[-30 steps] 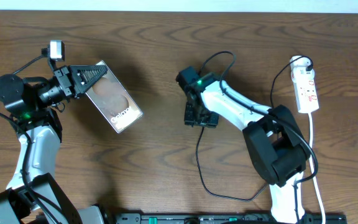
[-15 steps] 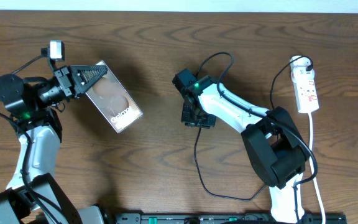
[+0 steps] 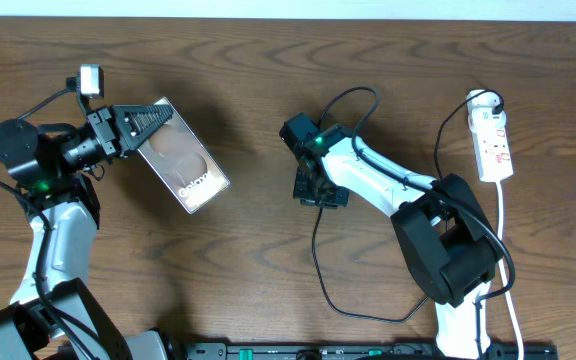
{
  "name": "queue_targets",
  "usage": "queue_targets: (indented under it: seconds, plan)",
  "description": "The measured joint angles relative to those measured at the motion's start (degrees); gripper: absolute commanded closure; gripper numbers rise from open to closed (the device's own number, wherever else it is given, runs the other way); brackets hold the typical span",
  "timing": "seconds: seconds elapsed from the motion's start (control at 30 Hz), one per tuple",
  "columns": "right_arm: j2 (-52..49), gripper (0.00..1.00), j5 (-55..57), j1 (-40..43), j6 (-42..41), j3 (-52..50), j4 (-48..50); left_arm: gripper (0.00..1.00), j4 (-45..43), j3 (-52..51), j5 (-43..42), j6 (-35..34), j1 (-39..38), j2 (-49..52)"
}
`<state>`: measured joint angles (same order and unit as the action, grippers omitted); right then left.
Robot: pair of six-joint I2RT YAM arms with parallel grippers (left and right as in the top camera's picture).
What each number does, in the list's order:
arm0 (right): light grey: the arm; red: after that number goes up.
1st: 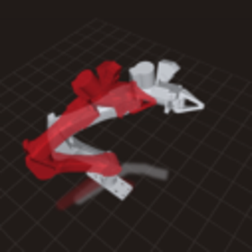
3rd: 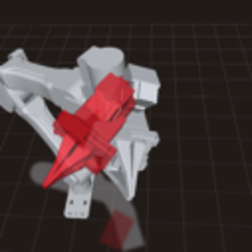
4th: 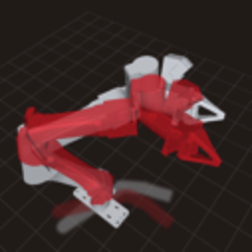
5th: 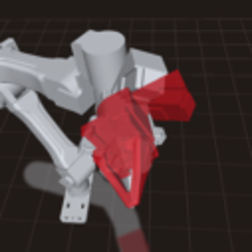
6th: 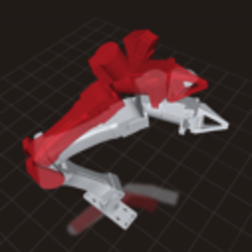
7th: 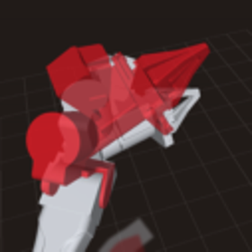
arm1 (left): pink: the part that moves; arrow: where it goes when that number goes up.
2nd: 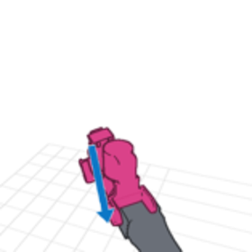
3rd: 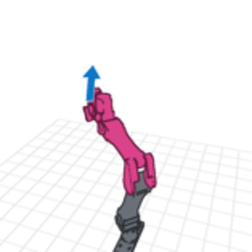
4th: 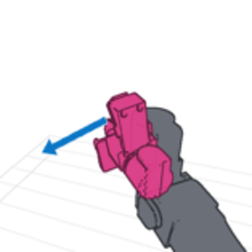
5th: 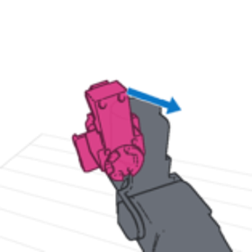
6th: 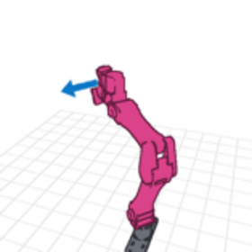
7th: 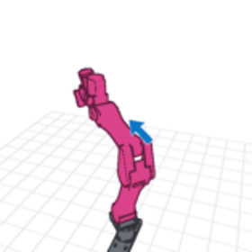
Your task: Plug charger to phone and switch on socket
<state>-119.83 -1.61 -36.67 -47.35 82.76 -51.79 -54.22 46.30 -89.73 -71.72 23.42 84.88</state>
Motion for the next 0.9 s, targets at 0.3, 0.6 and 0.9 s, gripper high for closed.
queue_targets:
  seconds: [0.3, 0.6, 0.9]
  plan:
    - [0.09, 0.99, -1.14, 0.0, -0.46, -0.09, 0.24, 0.93, 0.0, 0.0, 0.0, 0.0, 0.0, 0.0]
    - [-0.48, 0.99, -16.0, -0.02, 8.28, -1.51, 14.34, 0.93, 0.0, 0.0, 0.0, 0.0, 0.0, 0.0]
    - [-2.05, 0.99, -45.9, -0.04, 30.47, -2.25, 25.73, 0.92, 0.0, 0.0, 0.0, 0.17, 0.0, 0.0]
